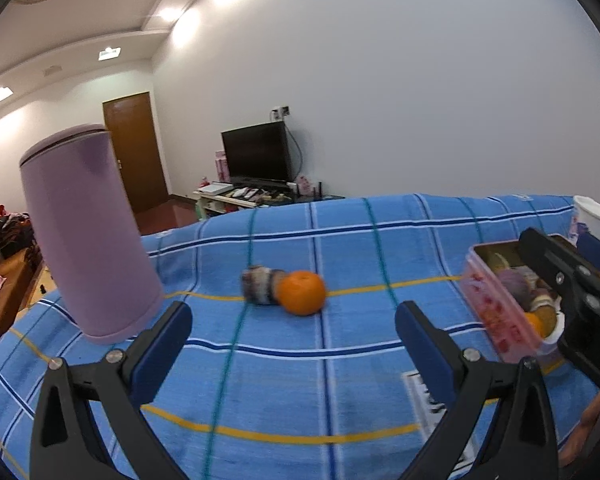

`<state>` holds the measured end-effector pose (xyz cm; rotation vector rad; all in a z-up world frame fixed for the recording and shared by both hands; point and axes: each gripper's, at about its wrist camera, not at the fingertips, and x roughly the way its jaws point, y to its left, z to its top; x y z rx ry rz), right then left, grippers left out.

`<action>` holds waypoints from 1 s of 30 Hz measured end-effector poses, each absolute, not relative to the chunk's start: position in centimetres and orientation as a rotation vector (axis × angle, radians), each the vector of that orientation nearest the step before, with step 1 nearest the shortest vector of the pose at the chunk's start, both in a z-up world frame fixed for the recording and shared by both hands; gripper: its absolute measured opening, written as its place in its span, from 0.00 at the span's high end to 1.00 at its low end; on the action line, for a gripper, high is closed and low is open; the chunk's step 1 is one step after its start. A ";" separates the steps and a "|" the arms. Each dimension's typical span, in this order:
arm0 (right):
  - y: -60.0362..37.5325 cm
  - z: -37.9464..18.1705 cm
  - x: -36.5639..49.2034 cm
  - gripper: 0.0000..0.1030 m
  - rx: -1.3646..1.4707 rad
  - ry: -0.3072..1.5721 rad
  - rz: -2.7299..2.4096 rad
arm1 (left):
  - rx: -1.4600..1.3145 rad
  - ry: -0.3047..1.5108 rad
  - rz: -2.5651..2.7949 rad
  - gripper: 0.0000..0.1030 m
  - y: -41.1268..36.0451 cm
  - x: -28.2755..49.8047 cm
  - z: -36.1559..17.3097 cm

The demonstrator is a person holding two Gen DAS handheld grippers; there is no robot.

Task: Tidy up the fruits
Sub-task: 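Withdraw both grippers from the tin toward the orange and sugarcane piece, then close the right gripper on the small orange and lift it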

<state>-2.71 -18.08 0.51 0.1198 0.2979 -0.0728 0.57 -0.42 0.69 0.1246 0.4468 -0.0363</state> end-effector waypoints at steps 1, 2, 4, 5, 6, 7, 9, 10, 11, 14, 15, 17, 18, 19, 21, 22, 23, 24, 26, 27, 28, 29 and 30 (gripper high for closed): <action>-17.7 0.5 -2.6 0.12 0.122 0.300 -0.067 | 0.124 0.447 -0.029 0.00 0.0 0.7 0.7; -17.1 0.4 -2.3 0.12 0.123 0.306 -0.060 | 0.122 0.447 -0.016 0.00 0.5 0.9 0.7; -16.3 0.4 -1.8 0.12 0.125 0.313 -0.050 | 0.114 0.451 0.005 0.00 1.4 1.3 0.6; -15.8 0.3 -1.6 0.12 0.127 0.315 -0.040 | 0.105 0.454 0.012 0.00 1.9 1.5 0.6; -15.4 0.3 -1.4 0.12 0.125 0.317 -0.034 | 0.098 0.457 0.017 0.00 2.3 1.7 0.6; -15.0 0.3 -1.2 0.12 0.120 0.319 -0.028 | 0.093 0.460 0.024 0.00 2.7 1.9 0.6; -14.1 0.2 -0.8 0.12 0.114 0.320 -0.016 | 0.089 0.462 0.042 0.00 3.5 2.3 0.6; -13.8 0.2 -0.7 0.12 0.114 0.319 -0.011 | 0.090 0.462 0.049 0.00 3.7 2.5 0.5; -13.4 0.2 -0.5 0.12 0.116 0.318 -0.006 | 0.092 0.462 0.059 0.00 3.9 2.7 0.5; -12.6 0.1 0.1 0.12 0.129 0.322 0.005 | 0.074 0.470 0.085 0.00 4.9 3.2 0.4; -12.4 0.1 0.3 0.12 0.132 0.324 0.008 | 0.062 0.475 0.090 0.00 5.3 3.3 0.3; -11.9 0.0 0.7 0.12 0.135 0.325 0.015 | 0.037 0.486 0.101 0.00 6.0 3.7 0.2; -11.5 0.0 1.0 0.11 0.133 0.326 0.020 | 0.028 0.492 0.108 0.00 6.3 3.8 0.2; -11.2 0.1 1.2 0.11 0.131 0.327 0.024 | 0.027 0.495 0.112 0.00 6.4 3.9 0.2; -10.5 0.0 1.8 0.11 0.122 0.331 0.034 | 0.032 0.500 0.114 0.00 6.5 4.1 0.1; -10.2 0.0 2.0 0.11 0.118 0.335 0.038 | 0.041 0.500 0.118 0.00 6.5 4.2 0.1; -10.0 0.0 2.3 0.11 0.114 0.340 0.041 | 0.051 0.501 0.124 0.00 6.4 4.3 0.1; -9.8 0.0 2.6 0.11 0.111 0.344 0.042 | 0.058 0.501 0.127 0.00 6.4 4.4 0.1; -9.6 0.0 3.2 0.11 0.109 0.350 0.045 | 0.071 0.506 0.130 0.00 6.4 4.7 0.1; -9.5 -0.1 3.5 0.11 0.109 0.354 0.043 | 0.077 0.512 0.130 0.00 6.4 4.9 0.0; -9.5 -0.1 3.7 0.11 0.109 0.356 0.043 | 0.085 0.519 0.129 0.00 6.4 5.2 0.0; -9.5 -0.1 4.0 0.11 0.111 0.358 0.042 | 0.091 0.524 0.129 0.00 6.4 5.3 -0.1; -9.5 -0.1 4.3 0.11 0.112 0.361 0.041 | 0.103 0.533 0.133 0.00 6.5 5.7 -0.2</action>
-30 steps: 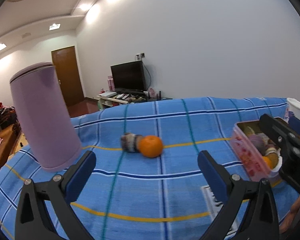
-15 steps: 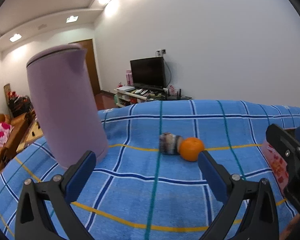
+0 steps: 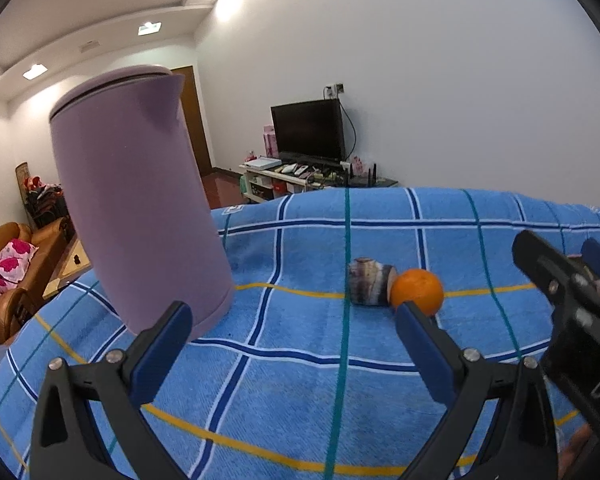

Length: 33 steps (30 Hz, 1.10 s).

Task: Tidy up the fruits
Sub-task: 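Close the right gripper on the small orange and lift it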

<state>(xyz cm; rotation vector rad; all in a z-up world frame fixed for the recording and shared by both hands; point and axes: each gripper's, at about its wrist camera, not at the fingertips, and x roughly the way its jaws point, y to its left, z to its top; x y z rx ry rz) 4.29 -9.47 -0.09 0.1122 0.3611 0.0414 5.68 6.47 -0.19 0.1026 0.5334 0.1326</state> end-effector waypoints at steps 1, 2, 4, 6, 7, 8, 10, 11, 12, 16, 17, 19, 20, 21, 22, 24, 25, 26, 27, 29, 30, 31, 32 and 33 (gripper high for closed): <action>-9.5 -0.1 4.5 0.11 0.114 0.366 0.040 | 0.114 0.542 0.135 0.00 6.5 6.0 -0.3; -9.6 -0.2 4.8 0.11 0.116 0.374 0.041 | 0.130 0.555 0.140 0.00 6.5 6.4 -0.4; -9.7 -0.3 5.3 0.11 0.116 0.388 0.039 | 0.150 0.571 0.150 0.00 6.7 7.2 -0.6; -9.8 -0.4 5.9 0.12 0.112 0.408 0.030 | 0.163 0.598 0.158 0.00 7.0 8.2 -0.9; -9.9 -0.5 6.2 0.12 0.111 0.420 0.024 | 0.163 0.615 0.157 0.00 7.1 8.7 -1.1; -10.0 -0.6 6.5 0.12 0.113 0.434 0.020 | 0.162 0.639 0.155 0.00 7.2 9.3 -1.3; -10.0 -1.0 7.4 0.12 0.115 0.476 0.026 | 0.151 0.690 0.151 0.00 7.6 10.3 -1.8; -10.0 -1.2 7.9 0.12 0.112 0.504 0.035 | 0.144 0.715 0.151 0.00 7.9 10.9 -2.1; -9.8 -1.5 8.6 0.12 0.108 0.535 0.045 | 0.139 0.731 0.151 0.00 8.1 11.2 -2.2; -9.2 -2.3 10.6 0.12 0.095 0.623 0.100 | 0.109 0.765 0.156 0.00 9.5 12.3 -2.4; -8.9 -2.6 11.1 0.12 0.090 0.643 0.116 | 0.102 0.767 0.156 0.00 9.8 12.5 -2.3; -8.3 -3.0 12.2 0.12 0.070 0.687 0.144 | 0.095 0.763 0.160 0.00 10.4 12.9 -2.2; -7.9 -3.3 12.7 0.12 0.056 0.707 0.160 | 0.094 0.760 0.160 0.00 10.6 13.0 -2.2; -7.5 -3.4 13.1 0.12 0.045 0.717 0.171 | 0.087 0.763 0.137 0.00 10.7 13.1 -2.2; -7.1 -3.5 13.4 0.12 0.034 0.725 0.184 | 0.085 0.766 0.131 0.01 10.7 13.1 -2.3; -6.3 -3.8 14.1 0.16 0.004 0.738 0.198 | 0.110 0.769 0.147 0.02 10.4 13.3 -2.6; -6.2 -3.9 14.5 0.20 -0.003 0.747 0.193 | 0.129 0.775 0.152 0.02 10.1 13.4 -2.8; -6.2 -4.1 15.0 0.20 -0.009 0.763 0.180 | 0.144 0.778 0.153 0.01 10.0 13.5 -3.0; -6.5 -4.4 15.5 0.20 0.006 0.772 0.192 | 0.155 0.781 0.142 0.01 9.9 13.5 -3.1; -6.9 -4.4 15.9 0.20 0.023 0.778 0.216 | 0.162 0.794 0.124 0.00 9.9 13.6 -3.4; -6.8 -4.4 16.0 0.20 0.017 0.778 0.225 | 0.167 0.798 0.124 0.00 9.9 13.5 -3.5; -6.6 -4.5 16.0 0.23 0.005 0.784 0.241 | 0.179 0.810 0.130 0.00 9.8 13.6 -3.6; -6.4 -4.5 15.8 0.24 -0.002 0.791 0.255 | 0.190 0.819 0.134 0.00 9.7 13.6 -3.8; -6.3 -4.6 15.8 0.27 -0.008 0.801 0.272 | 0.197 0.826 0.137 0.00 9.6 13.8 -3.9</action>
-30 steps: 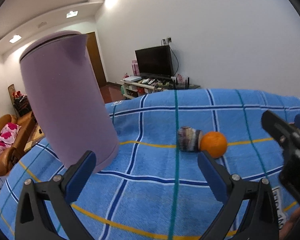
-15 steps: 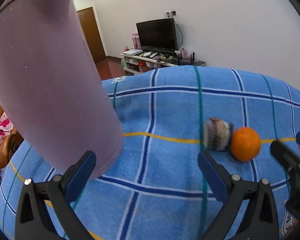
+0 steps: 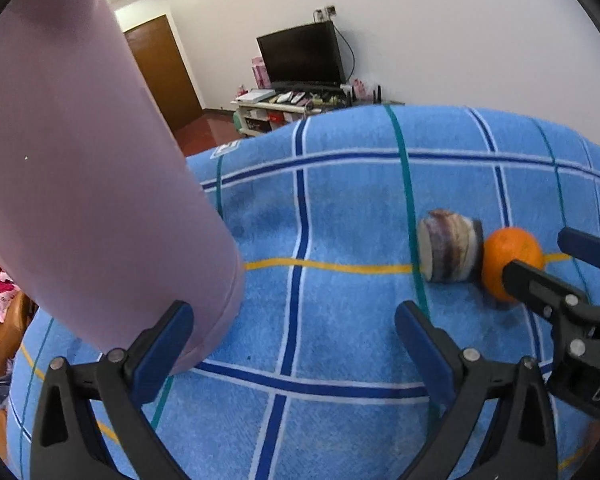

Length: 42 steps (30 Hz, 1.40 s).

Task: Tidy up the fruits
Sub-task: 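Close the right gripper on the small orange and lift it, then close the left gripper on the sugarcane piece and lift it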

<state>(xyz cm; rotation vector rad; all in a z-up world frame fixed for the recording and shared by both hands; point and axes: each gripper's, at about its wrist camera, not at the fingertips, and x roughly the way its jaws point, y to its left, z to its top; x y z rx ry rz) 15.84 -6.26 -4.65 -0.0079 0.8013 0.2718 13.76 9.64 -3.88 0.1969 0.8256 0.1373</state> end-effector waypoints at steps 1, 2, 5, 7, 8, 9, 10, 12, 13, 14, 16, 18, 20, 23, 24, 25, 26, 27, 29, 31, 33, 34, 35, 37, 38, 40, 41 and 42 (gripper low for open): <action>-6.1 -4.8 15.9 0.30 -0.012 0.811 0.282 | 0.201 0.834 0.139 0.00 9.5 13.9 -4.0; -6.0 -4.9 16.0 0.30 -0.012 0.821 0.290 | 0.192 0.847 0.125 0.00 9.6 14.0 -4.1; -5.6 -5.3 16.7 0.35 0.000 0.856 0.321 | 0.166 0.874 0.092 0.00 9.6 13.8 -4.5; -5.5 -5.8 17.2 0.36 0.008 0.886 0.331 | 0.163 0.884 0.085 0.00 9.7 14.0 -4.3; -5.4 -5.9 17.4 0.37 0.008 0.894 0.326 | 0.151 0.885 0.080 0.00 9.8 14.0 -4.3; -5.2 -5.9 17.6 0.40 0.000 0.891 0.325 | 0.148 0.888 0.084 0.00 9.8 14.1 -4.3; -4.9 -6.0 17.7 0.44 -0.007 0.894 0.328 | 0.146 0.892 0.085 0.00 9.8 14.3 -4.3; -4.7 -6.0 17.7 0.51 -0.021 0.891 0.336 | 0.140 0.900 0.078 0.00 9.9 14.4 -4.3; -4.5 -6.0 17.6 0.51 -0.030 0.889 0.332 | 0.141 0.899 0.073 0.00 10.1 14.4 -4.4; -4.5 -5.9 17.5 0.51 -0.037 0.886 0.320 | 0.137 0.897 0.064 0.00 10.1 14.4 -4.3; -5.1 -5.8 17.1 0.51 -0.024 0.878 0.283 | 0.123 0.888 0.055 0.00 10.2 14.5 -4.2; -6.1 -5.4 16.7 0.52 0.010 0.854 0.255 | 0.107 0.877 0.050 0.00 10.2 14.5 -4.0; -7.0 -4.8 16.0 0.52 0.038 0.811 0.230 | 0.092 0.863 0.041 0.00 9.9 14.5 -3.8; -8.5 -3.7 14.8 0.52 0.064 0.740 0.174 | 0.088 0.835 0.024 0.00 9.1 14.1 -3.4; -9.0 -3.4 14.5 0.52 0.077 0.717 0.153 | 0.095 0.825 0.023 0.00 8.7 14.1 -3.2; -9.5 -3.2 14.3 0.52 0.090 0.699 0.134 | 0.099 0.820 0.018 0.00 8.2 14.2 -3.0; -9.8 -3.0 14.2 0.52 0.100 0.688 0.122 | 0.099 0.819 0.004 0.00 7.7 14.5 -2.8; -10.3 -2.9 14.2 0.52 0.111 0.678 0.109 | 0.086 0.826 -0.019 0.00 7.0 15.1 -2.5; -11.1 -2.7 14.1 0.52 0.136 0.661 0.086 | 0.057 0.828 -0.031 0.00 6.2 16.0 -2.1; -11.6 -2.6 14.0 0.52 0.151 0.653 0.072 | 0.029 0.835 -0.048 0.02 4.9 17.2 -1.9; -12.1 -2.6 14.0 0.52 0.162 0.648 0.058 | 0.020 0.866 -0.052 0.03 3.6 18.5 -2.4; -12.2 -2.5 14.1 0.52 0.166 0.649 0.058 | 0.023 0.881 -0.046 0.05 3.2 18.9 -2.8; -12.3 -2.6 14.2 0.52 0.171 0.651 0.061 | 0.035 0.894 -0.037 0.09 2.6 19.5 -3.2; -12.3 -2.7 14.3 0.52 0.171 0.657 0.062 | 0.064 0.902 -0.025 0.12 1.9 19.6 -4.0; -12.3 -2.7 14.3 0.52 0.170 0.659 0.061 | 0.086 0.909 -0.012 0.13 1.8 19.8 -4.4; -12.2 -2.7 14.4 0.52 0.167 0.662 0.067 | 0.080 0.921 -0.003 0.13 2.0 20.0 -5.0; -12.1 -2.7 14.4 0.52 0.165 0.664 0.068 | 0.058 0.925 0.002 0.14 2.4 20.1 -4.9; -12.1 -2.7 14.5 0.52 0.161 0.667 0.070 | 0.046 0.935 0.002 0.13 2.5 20.2 -5.0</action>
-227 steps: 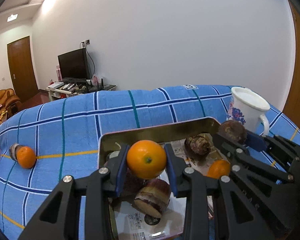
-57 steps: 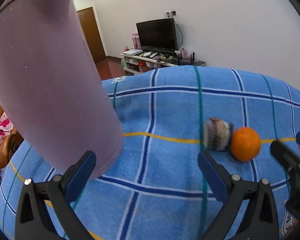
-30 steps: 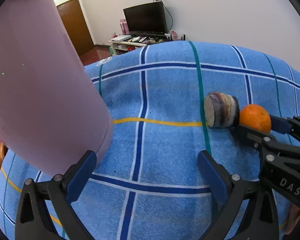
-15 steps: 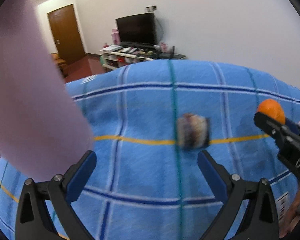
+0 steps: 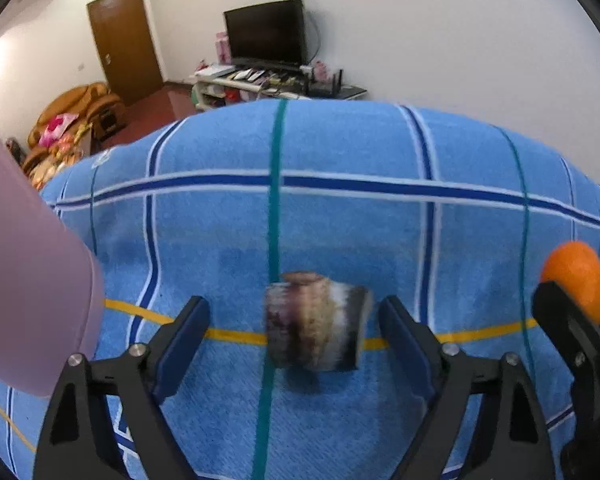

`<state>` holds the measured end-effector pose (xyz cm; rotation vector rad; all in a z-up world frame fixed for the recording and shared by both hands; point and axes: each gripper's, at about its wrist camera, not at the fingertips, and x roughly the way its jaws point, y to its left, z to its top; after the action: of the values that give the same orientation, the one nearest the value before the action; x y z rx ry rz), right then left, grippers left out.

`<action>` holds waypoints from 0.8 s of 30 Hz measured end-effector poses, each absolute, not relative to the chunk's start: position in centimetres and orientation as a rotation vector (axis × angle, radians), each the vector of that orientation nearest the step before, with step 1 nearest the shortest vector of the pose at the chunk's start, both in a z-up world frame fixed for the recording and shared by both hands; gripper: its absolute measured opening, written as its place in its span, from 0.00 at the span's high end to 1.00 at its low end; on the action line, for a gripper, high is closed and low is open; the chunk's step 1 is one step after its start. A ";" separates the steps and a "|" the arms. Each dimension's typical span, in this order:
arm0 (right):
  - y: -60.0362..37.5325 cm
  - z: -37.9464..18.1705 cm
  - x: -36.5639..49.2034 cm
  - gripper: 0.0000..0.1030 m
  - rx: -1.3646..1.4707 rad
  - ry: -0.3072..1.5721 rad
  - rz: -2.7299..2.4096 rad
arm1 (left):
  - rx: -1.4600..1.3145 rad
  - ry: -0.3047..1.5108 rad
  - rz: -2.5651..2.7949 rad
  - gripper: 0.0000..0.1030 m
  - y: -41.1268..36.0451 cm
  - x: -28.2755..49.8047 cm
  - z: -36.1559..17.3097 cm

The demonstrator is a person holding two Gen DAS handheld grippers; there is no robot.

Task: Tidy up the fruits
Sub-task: 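Close the left gripper on the sugarcane piece and lift it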

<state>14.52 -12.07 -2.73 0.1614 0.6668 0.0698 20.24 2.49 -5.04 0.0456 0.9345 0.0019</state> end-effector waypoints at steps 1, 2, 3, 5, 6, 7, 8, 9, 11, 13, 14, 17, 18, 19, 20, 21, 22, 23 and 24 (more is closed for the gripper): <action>-12.0 -2.7 14.6 0.52 0.158 0.669 0.071 | 0.028 0.937 -0.004 0.14 2.7 20.2 -5.0; -11.8 -2.8 14.6 0.52 0.155 0.671 0.072 | 0.015 0.939 -0.013 0.15 2.9 20.2 -5.0; -11.8 -2.8 14.7 0.52 0.153 0.671 0.072 | 0.010 0.939 -0.022 0.17 2.9 20.1 -5.0; -11.8 -2.8 14.7 0.52 0.151 0.670 0.072 | 0.020 0.929 -0.043 0.32 2.7 19.9 -5.0; -11.8 -2.8 14.7 0.52 0.150 0.671 0.073 | 0.036 0.922 -0.067 0.37 2.4 19.6 -4.8; -11.7 -2.8 14.7 0.52 0.151 0.672 0.074 | 0.043 0.918 -0.080 0.46 2.1 19.6 -4.8; -11.7 -2.8 14.7 0.52 0.151 0.673 0.073 | 0.053 0.914 -0.099 0.51 1.9 19.4 -4.7; -11.7 -2.8 14.7 0.52 0.152 0.672 0.073 | 0.057 0.912 -0.104 0.51 1.7 19.3 -4.7; -11.7 -2.8 14.7 0.51 0.154 0.670 0.069 | 0.040 0.914 -0.114 0.51 1.9 19.4 -4.6; -11.7 -2.9 14.6 0.52 0.155 0.669 0.067 | 0.035 0.914 -0.123 0.52 2.1 19.4 -4.6; -11.7 -2.9 14.6 0.52 0.155 0.669 0.067 | 0.032 0.913 -0.129 0.52 2.3 19.2 -4.5; -11.7 -2.8 14.4 0.52 0.154 0.658 0.063 | -0.026 0.901 -0.118 0.52 3.4 18.5 -4.2; -11.7 -2.7 14.2 0.52 0.154 0.651 0.063 | -0.033 0.892 -0.105 0.53 3.7 18.1 -4.1; -11.6 -2.7 13.9 0.52 0.153 0.643 0.063 | -0.030 0.876 -0.087 0.53 3.9 17.6 -3.8; -11.6 -2.5 13.8 0.52 0.152 0.632 0.063 | -0.023 0.863 -0.076 0.53 4.0 17.4 -3.7; -11.5 -2.4 13.5 0.52 0.149 0.619 0.063 | -0.014 0.841 -0.064 0.53 4.2 16.8 -3.3; -11.4 -2.3 13.3 0.52 0.145 0.605 0.064 | -0.006 0.820 -0.054 0.53 4.3 16.3 -3.0; -11.2 -2.0 13.1 0.52 0.141 0.585 0.070 | 0.004 0.797 -0.042 0.53 4.5 15.7 -2.5; -11.1 -1.9 12.9 0.52 0.138 0.572 0.077 | 0.015 0.770 -0.029 0.53 4.7 15.0 -2.0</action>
<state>12.90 -11.05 -1.89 0.1380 0.5723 0.0775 14.97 4.67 -2.03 0.0154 0.7698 -0.0289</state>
